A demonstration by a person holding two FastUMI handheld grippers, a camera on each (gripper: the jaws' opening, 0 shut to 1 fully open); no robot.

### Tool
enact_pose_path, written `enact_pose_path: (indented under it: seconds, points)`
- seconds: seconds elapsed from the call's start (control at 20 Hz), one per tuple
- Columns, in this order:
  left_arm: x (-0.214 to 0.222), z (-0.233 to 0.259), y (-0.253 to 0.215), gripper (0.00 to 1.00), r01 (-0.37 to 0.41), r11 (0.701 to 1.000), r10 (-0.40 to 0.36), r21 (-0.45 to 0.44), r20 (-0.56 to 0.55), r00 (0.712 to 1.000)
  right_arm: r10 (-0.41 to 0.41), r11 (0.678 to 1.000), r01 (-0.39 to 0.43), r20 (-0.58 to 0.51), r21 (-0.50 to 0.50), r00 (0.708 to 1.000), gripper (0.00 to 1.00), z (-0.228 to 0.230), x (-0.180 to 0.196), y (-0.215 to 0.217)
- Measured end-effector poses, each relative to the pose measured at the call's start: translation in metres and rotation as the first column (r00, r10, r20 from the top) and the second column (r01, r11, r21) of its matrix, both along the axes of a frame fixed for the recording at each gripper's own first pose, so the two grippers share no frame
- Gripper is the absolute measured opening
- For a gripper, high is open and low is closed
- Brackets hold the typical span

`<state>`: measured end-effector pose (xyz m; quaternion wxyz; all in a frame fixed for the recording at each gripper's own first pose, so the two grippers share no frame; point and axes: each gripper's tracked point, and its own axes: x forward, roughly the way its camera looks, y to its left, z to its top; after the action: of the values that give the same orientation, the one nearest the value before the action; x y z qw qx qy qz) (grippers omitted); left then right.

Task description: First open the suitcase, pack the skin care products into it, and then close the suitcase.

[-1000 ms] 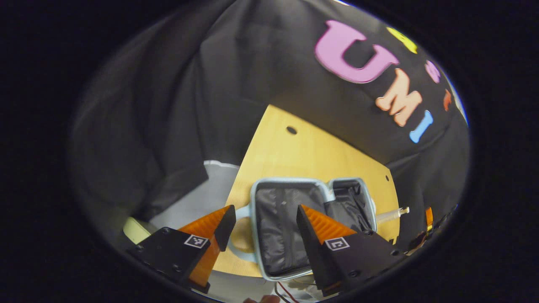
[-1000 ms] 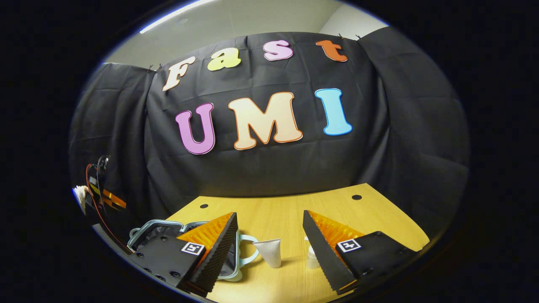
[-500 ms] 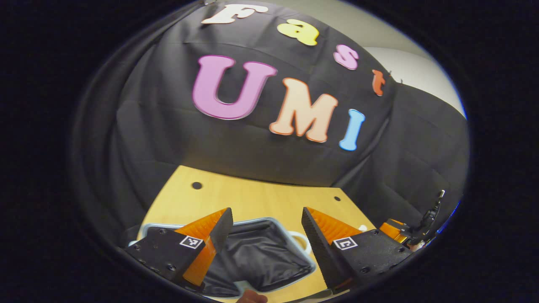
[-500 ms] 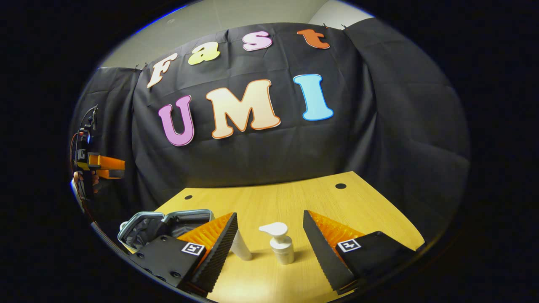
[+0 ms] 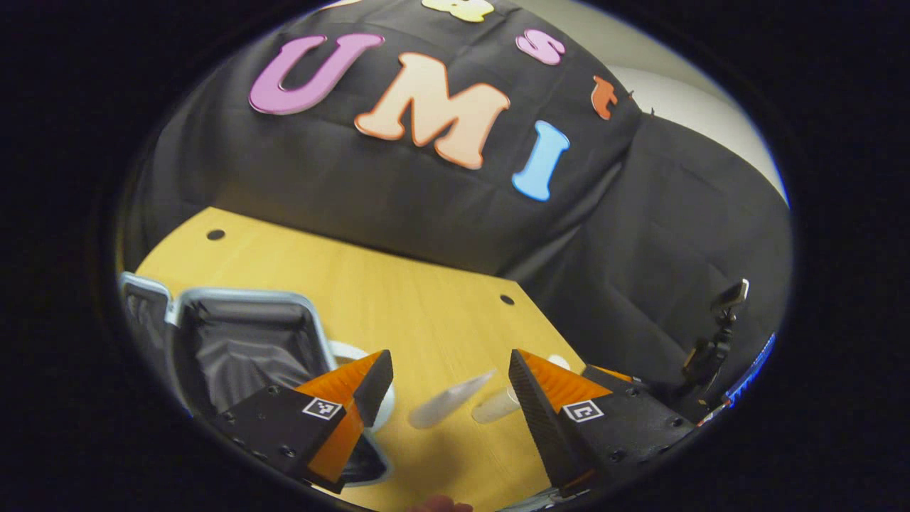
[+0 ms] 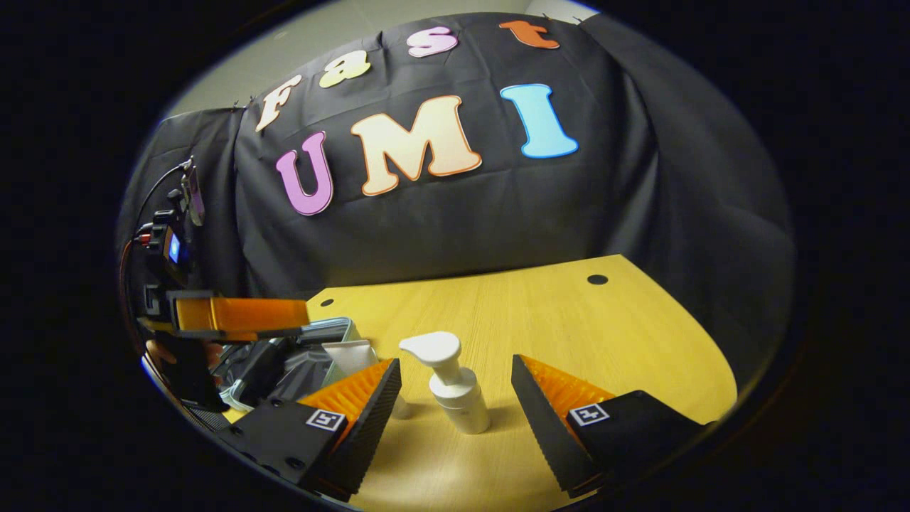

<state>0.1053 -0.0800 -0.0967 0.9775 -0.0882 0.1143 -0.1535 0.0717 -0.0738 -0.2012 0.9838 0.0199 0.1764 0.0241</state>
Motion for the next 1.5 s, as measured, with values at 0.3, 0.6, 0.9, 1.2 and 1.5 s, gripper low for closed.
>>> enact_pose_path:
  seconds: [0.3,0.6,0.9,1.2,1.5]
  points:
    - [0.035,-0.066,-0.014,0.96,-0.026,0.998,0.03,0.054,-0.074,0.997,0.048,0.998,-0.049,-0.053,-0.024,0.997,0.98,-0.051,0.018,-0.007]
    - [0.052,-0.099,-0.016,0.92,-0.061,0.998,0.061,0.004,-0.142,0.988,0.07,0.996,-0.075,-0.11,-0.048,0.991,0.98,-0.086,0.029,-0.01]
    - [0.061,-0.112,-0.009,0.57,-0.079,0.997,0.081,0.019,-0.171,0.982,0.073,0.997,-0.077,-0.144,-0.017,0.987,0.92,-0.103,0.038,-0.011]
    - [0.047,-0.093,0.003,0.36,-0.072,0.997,0.077,0.033,-0.185,0.98,0.084,0.993,-0.094,-0.139,-0.066,0.987,0.63,-0.101,0.04,-0.007]
    - [0.001,-0.026,0.06,0.36,-0.122,0.992,0.127,0.041,-0.153,0.98,0.101,0.994,-0.104,-0.118,-0.021,0.988,0.6,-0.049,0.031,0.037]
